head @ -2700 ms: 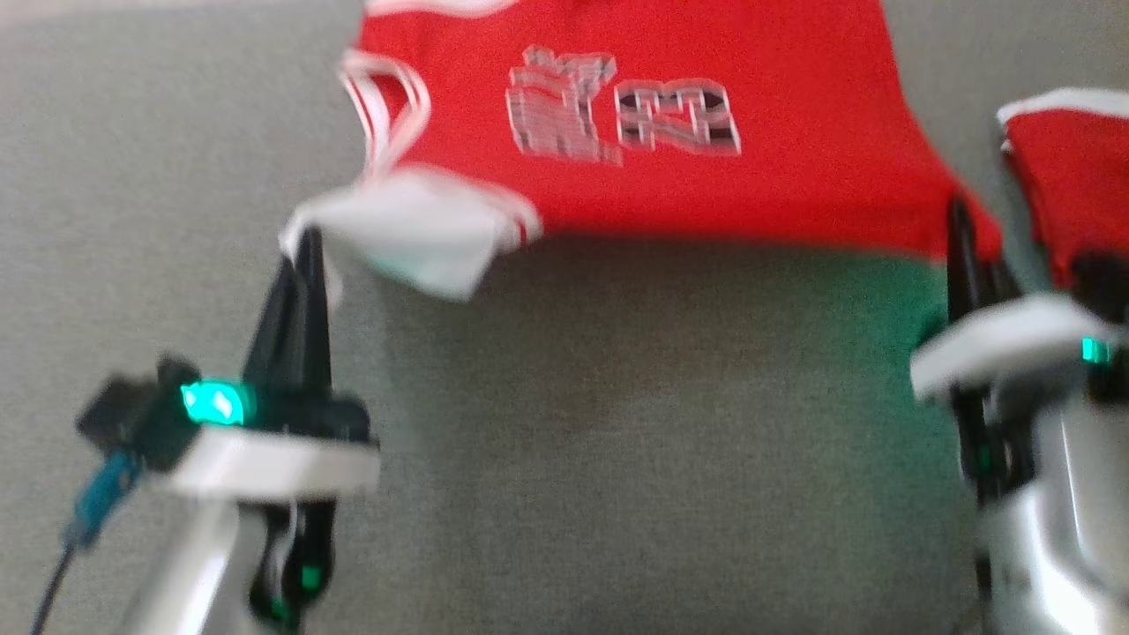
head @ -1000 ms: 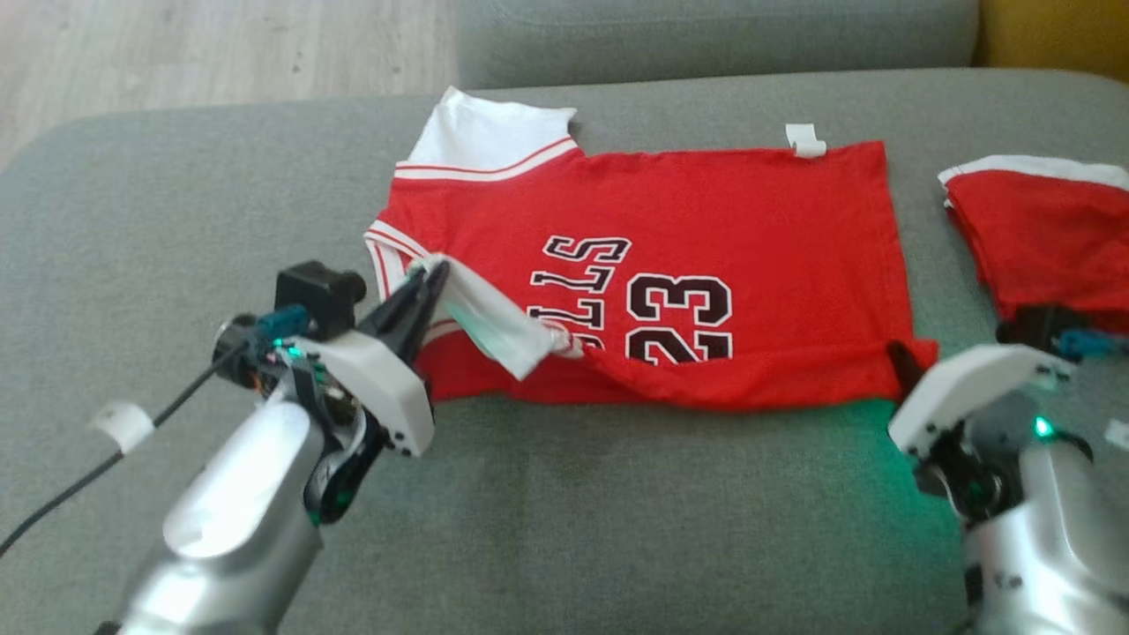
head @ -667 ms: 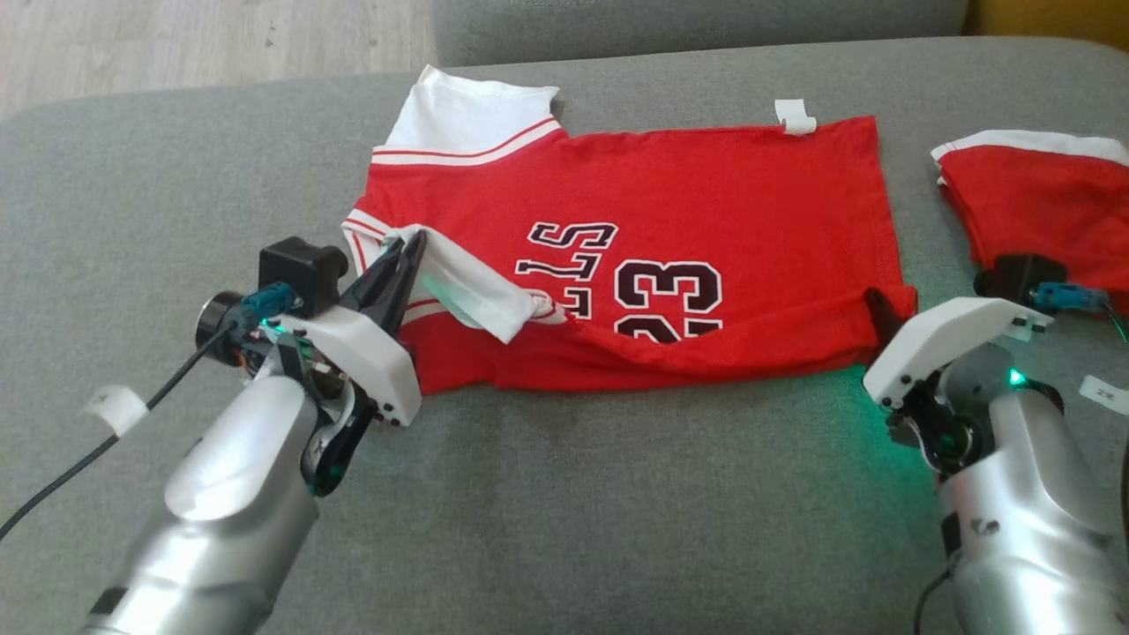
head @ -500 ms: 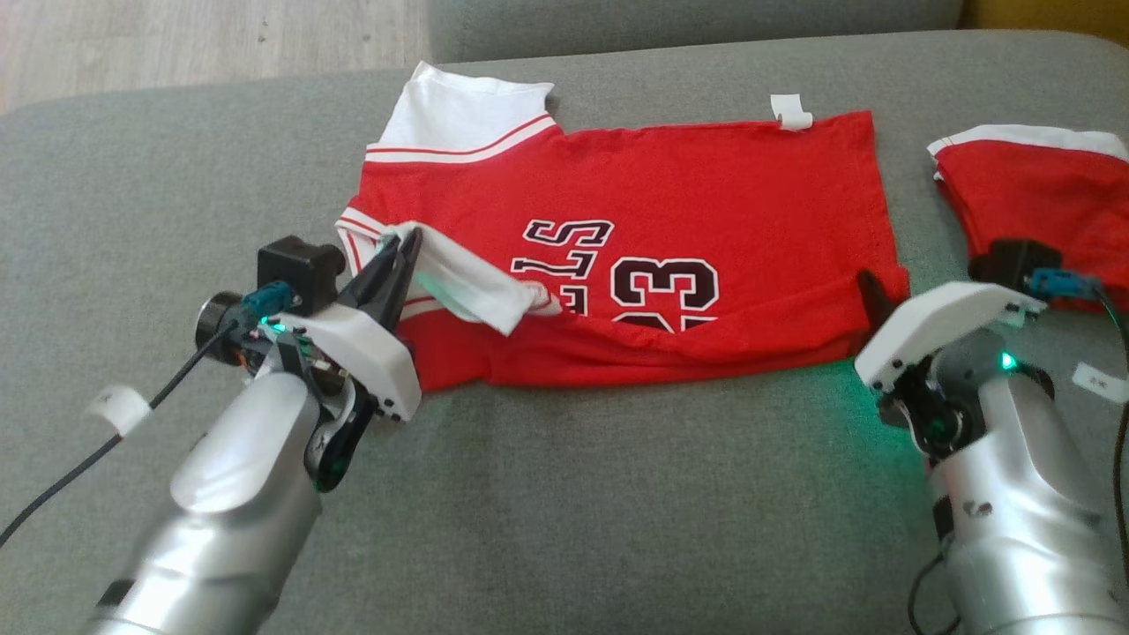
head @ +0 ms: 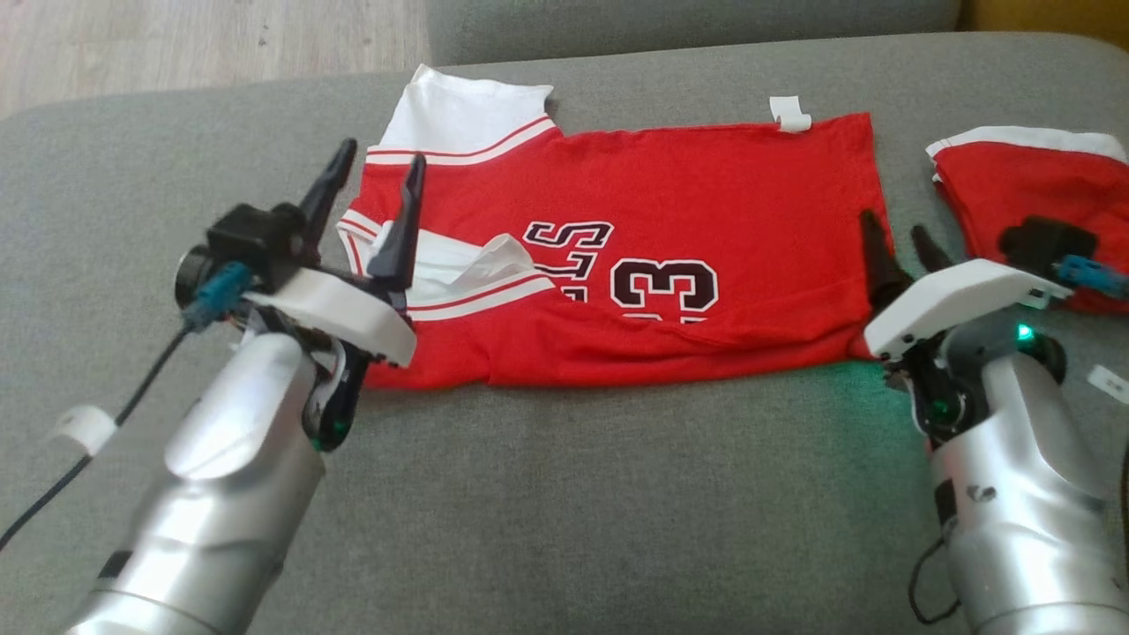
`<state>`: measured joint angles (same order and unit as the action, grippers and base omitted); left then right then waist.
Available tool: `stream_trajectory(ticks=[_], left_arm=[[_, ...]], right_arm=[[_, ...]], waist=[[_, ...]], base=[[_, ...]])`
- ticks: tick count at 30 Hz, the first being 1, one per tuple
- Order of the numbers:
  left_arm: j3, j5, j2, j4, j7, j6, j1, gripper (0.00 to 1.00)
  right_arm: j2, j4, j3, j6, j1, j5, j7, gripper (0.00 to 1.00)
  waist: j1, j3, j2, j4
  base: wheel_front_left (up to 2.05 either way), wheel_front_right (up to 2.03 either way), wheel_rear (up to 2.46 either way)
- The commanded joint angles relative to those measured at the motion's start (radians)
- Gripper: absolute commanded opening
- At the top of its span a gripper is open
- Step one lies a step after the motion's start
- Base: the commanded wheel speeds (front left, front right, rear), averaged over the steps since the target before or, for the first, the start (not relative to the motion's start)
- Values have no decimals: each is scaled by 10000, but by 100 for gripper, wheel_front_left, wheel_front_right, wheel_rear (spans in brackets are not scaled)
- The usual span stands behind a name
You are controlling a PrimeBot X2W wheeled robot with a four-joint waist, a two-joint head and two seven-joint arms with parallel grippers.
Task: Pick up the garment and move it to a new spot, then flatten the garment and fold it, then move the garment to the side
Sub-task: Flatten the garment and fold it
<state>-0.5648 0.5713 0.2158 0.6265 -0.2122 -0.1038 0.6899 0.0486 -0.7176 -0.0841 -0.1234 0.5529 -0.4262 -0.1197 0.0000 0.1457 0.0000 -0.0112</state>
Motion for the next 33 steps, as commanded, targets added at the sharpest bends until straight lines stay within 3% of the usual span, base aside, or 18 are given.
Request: stream_trajectory(ticks=[1, 9, 18, 28, 33], left_arm=[[460, 67, 340, -380, -92, 68, 432, 100], [818, 625, 938, -2132, 598, 538, -790, 100], [1106, 1405, 1086, -4437, 1622, 2105, -3463, 100], [1572, 2353, 737, -4427, 2606, 3297, -4305, 100], [1760, 2475, 717, -4118, 2771, 3635, -4195, 100]], right_arm=[[16, 462, 143, -73, 66, 105, 149, 100], [16, 2767, -133, -73, -1526, 1089, 283, 100], [16, 5389, -416, -73, -3793, 1565, 174, 100], [16, 6494, -241, -73, -4397, 1386, -98, 100], [16, 6508, -216, -73, -4236, 1383, -170, 100]], waist=[[0, -19, 0, 6], [0, -131, 0, 64], [0, 153, 0, 249], [0, 727, 0, -123], [0, 947, 0, -273]], base=[[0, 0, 0], [0, 0, 0], [0, 0, 0], [0, 0, 0], [0, 0, 0]])
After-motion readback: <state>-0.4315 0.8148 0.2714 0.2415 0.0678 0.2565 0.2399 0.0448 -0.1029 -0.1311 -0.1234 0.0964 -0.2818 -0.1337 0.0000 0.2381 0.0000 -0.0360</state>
